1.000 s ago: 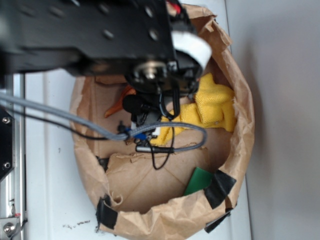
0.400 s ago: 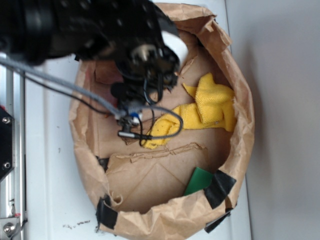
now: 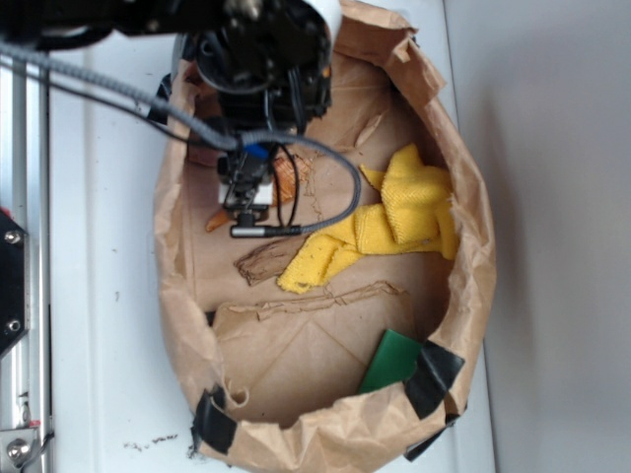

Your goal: Grab the shell.

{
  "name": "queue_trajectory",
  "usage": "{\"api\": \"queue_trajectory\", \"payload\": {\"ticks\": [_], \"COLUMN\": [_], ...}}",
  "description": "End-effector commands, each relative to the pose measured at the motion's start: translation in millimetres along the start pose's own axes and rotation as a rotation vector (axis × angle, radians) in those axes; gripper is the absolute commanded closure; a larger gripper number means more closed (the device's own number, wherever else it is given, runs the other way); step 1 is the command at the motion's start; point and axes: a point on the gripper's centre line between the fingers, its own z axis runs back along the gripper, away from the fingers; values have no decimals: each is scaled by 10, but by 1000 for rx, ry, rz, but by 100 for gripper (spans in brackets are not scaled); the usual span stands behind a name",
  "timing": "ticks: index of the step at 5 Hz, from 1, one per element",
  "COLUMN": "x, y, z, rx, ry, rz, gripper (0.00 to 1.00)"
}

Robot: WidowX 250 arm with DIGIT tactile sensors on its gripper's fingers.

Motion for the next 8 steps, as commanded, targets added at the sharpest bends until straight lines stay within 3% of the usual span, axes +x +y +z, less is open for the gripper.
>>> {"api": "queue_trajectory", "payload": {"ticks": [1, 3, 5, 6, 8], "x": [124, 172, 179, 176, 183], "y": [-84, -232, -209, -192, -135], "z": [-137, -475, -592, -578, -526], "rx": [-9, 91, 129, 129, 111], "ry": [-45, -33, -38, -52, -76], "rz": [-6, -24, -27, -9, 3], "gripper": [0, 0, 0, 100, 100]}}
